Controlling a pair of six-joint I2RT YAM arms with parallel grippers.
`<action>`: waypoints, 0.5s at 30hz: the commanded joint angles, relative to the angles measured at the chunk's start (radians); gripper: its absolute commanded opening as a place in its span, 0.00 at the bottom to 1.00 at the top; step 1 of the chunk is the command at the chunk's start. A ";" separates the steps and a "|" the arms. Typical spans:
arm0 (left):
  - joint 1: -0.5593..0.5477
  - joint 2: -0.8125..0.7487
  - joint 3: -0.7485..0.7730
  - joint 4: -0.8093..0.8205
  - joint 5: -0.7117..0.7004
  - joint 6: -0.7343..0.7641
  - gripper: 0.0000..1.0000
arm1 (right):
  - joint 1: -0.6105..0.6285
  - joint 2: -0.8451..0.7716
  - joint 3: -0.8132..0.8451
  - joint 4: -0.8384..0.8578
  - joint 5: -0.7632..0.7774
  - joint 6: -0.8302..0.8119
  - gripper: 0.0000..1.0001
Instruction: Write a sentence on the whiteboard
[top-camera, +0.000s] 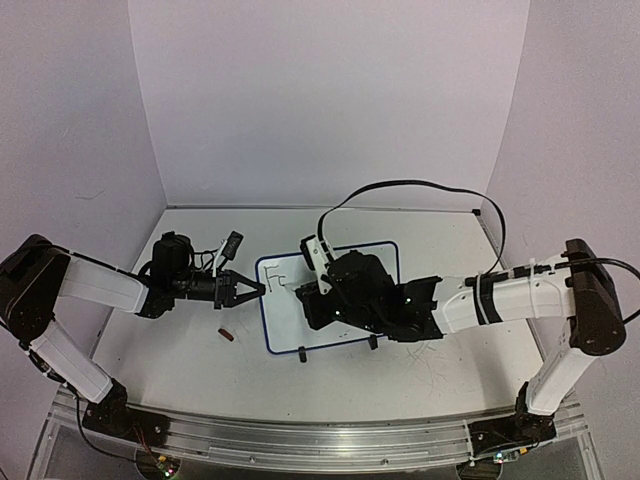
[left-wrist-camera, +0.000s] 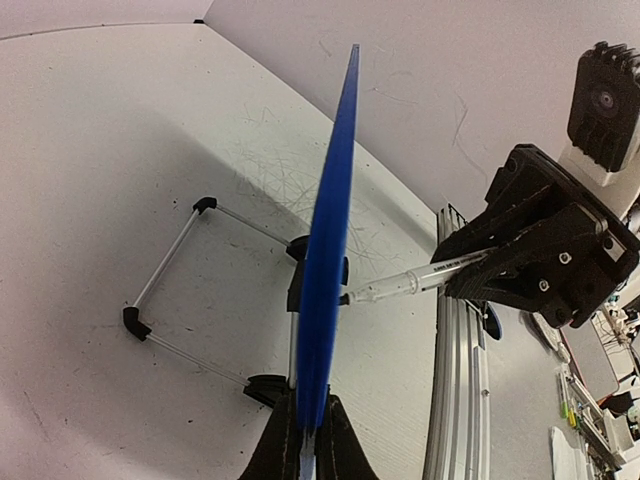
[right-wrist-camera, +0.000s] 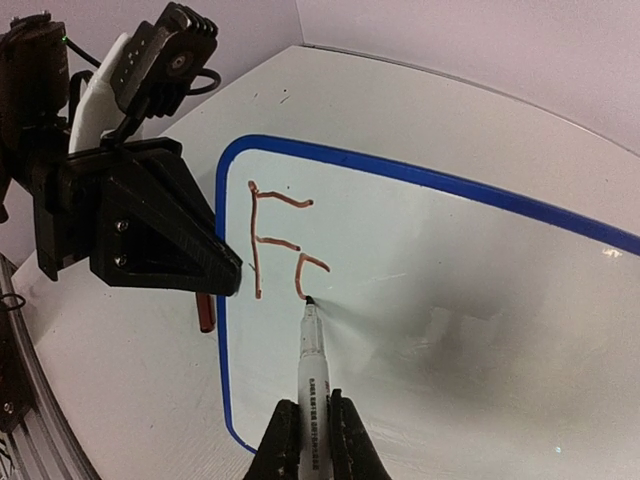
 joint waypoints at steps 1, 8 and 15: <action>0.000 -0.025 0.018 0.011 0.013 0.009 0.00 | -0.006 -0.036 0.011 -0.011 0.079 -0.003 0.00; 0.000 -0.027 0.019 0.010 0.013 0.009 0.00 | -0.005 -0.021 0.038 -0.005 0.097 -0.017 0.00; 0.000 -0.027 0.020 0.010 0.015 0.009 0.00 | -0.009 -0.020 0.045 0.004 0.113 -0.019 0.00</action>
